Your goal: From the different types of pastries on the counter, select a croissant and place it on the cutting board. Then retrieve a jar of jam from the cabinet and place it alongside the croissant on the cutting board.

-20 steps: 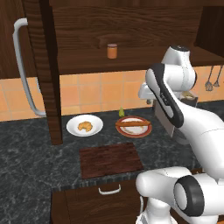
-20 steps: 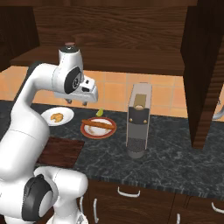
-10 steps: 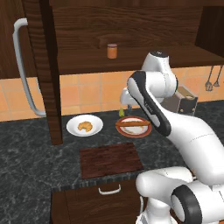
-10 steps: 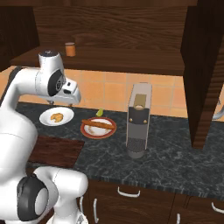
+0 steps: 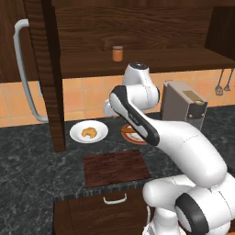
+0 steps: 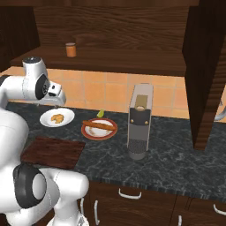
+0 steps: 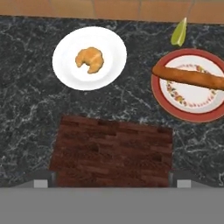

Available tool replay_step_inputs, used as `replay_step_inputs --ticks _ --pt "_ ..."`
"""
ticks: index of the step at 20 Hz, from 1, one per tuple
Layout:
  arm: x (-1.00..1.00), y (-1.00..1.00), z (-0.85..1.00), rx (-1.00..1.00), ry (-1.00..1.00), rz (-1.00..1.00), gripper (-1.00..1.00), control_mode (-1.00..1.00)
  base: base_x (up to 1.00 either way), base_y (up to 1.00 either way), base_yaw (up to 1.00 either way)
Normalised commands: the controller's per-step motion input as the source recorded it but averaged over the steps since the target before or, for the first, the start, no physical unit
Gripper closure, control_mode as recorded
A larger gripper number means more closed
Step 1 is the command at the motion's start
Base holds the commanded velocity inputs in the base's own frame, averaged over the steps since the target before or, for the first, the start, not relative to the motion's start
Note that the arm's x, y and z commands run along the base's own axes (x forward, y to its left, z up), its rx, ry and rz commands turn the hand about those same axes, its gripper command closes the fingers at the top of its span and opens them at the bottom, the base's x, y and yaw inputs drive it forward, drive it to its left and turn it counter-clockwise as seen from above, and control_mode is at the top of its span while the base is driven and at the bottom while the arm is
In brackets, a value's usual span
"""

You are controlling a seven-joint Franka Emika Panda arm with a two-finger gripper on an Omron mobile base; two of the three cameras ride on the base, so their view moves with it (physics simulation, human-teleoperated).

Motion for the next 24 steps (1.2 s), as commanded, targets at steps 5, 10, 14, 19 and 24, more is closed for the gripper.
replay_step_inputs --ticks 5,10,14,19,24 --pt "0.32 0.78 -0.24 -0.01 0.0 0.16 -1.0 -1.0 0.0 0.0 0.0" --pt "0.16 0.18 -0.41 0.0 0.0 0.02 -1.0 -1.0 0.0 0.0 0.0" --pt "0.49 0.0 -0.31 0.0 -0.01 0.0 -1.0 -1.0 0.0 0.0 0.0" --pt "0.63 0.04 -0.29 0.0 0.0 0.03 -1.0 -1.0 0.0 0.0 0.0" --pt "0.52 0.4 -0.34 0.0 0.0 0.1 -1.0 -1.0 0.0 0.0 0.0"
